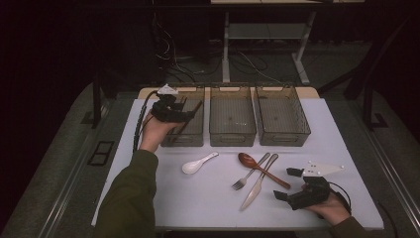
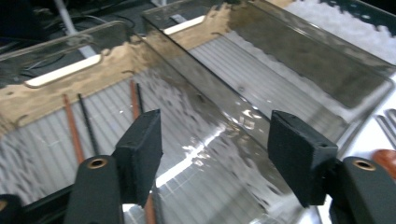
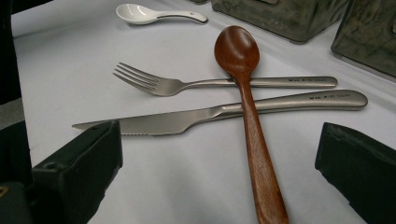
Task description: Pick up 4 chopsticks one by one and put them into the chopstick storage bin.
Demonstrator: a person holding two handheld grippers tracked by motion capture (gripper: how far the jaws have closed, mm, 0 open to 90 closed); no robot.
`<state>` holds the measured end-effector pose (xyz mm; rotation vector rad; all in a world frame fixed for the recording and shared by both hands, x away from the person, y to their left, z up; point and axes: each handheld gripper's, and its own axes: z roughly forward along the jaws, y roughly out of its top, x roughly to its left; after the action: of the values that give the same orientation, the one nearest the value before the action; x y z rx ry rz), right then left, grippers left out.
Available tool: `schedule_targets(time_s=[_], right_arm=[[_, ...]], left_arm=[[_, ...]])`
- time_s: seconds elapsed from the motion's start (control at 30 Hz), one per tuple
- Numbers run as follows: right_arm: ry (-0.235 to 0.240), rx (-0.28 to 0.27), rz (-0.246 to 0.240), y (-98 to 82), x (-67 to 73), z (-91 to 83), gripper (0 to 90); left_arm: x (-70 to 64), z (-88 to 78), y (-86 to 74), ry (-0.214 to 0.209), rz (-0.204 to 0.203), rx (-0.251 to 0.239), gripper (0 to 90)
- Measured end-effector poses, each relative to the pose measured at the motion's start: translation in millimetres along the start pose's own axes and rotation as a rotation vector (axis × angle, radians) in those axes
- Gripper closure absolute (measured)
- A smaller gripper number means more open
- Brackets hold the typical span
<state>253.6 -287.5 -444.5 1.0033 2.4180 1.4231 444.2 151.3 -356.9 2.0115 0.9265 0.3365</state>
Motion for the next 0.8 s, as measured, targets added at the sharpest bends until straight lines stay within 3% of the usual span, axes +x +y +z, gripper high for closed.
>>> schedule_targets(time_s=[0.5, 0.8], right_arm=[[-0.007, -0.005, 0.004, -0.4, -1.8, -1.4, 0.6], [-0.007, -0.008, 0.008, -0.2, -2.1, -2.3, 0.6]], left_arm=[[-33.8, -13.6, -29.0, -0.075, 0.079, 0.012, 21.1], [-55.0, -24.4, -50.1, -0.106, 0.091, -0.012, 16.2]])
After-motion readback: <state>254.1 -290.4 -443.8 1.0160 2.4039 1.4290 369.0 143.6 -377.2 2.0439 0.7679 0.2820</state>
